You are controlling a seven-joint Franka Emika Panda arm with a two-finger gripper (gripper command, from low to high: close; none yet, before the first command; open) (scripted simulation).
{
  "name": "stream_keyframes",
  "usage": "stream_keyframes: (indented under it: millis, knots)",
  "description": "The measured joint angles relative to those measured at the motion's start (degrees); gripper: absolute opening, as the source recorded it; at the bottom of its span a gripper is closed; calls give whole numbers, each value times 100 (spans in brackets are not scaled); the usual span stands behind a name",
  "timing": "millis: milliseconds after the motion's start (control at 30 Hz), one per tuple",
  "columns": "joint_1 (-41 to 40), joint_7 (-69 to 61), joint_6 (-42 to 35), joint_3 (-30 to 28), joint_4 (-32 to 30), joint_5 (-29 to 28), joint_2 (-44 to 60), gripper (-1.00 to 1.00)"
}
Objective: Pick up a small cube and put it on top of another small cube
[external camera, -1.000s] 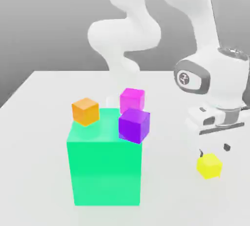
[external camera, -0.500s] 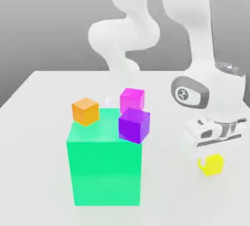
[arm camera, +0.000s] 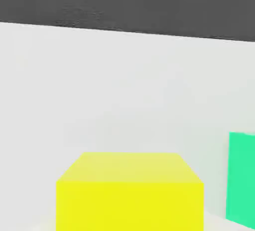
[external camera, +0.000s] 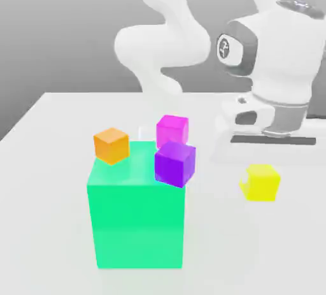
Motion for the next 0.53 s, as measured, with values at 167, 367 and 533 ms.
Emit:
stream_keyframes:
  millis: [167,367,533]
  knots:
    - [-446,314,-1230,-489,392,302,-851,-100]
    - [-852,826,-1288,-758,100,587,-1187,-100]
    - [-866,842,-894,-740,-143,597,-1038,100]
